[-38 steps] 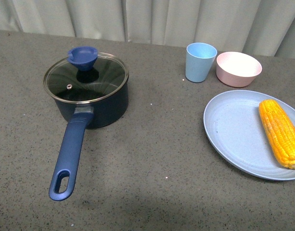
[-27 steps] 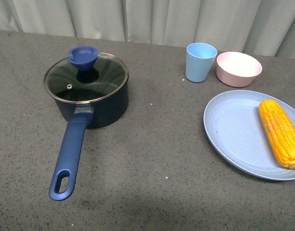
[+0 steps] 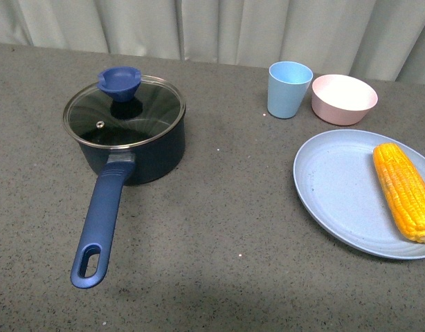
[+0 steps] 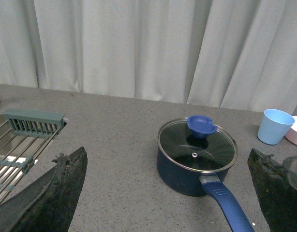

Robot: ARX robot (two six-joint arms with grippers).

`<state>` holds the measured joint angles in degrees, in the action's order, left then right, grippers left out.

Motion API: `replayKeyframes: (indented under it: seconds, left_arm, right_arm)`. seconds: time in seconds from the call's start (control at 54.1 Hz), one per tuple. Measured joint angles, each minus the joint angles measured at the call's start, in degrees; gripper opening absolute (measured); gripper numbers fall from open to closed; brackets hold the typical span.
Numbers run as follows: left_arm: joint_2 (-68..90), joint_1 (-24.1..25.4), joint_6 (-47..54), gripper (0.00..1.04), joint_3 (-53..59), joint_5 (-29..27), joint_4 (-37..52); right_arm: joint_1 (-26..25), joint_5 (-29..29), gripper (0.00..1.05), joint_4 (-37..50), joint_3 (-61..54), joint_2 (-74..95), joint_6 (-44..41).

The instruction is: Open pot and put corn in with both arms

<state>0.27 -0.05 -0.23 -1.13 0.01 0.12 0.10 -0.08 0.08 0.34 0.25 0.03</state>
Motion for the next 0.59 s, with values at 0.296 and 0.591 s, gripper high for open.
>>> replayKeyframes:
  seconds: [0.296,0.591]
  left_arm:
    - [0.00,0.00,0.00,0.98,0.00,0.00,0.00]
    - [0.00,0.00,0.00,0.98,0.00,0.00,0.00]
  right_arm:
    - [0.00,0.00,0.96,0.02,0.00,0.00,0.00]
    - [0.00,0.00,0.96,0.00,0.00,0.00,0.00]
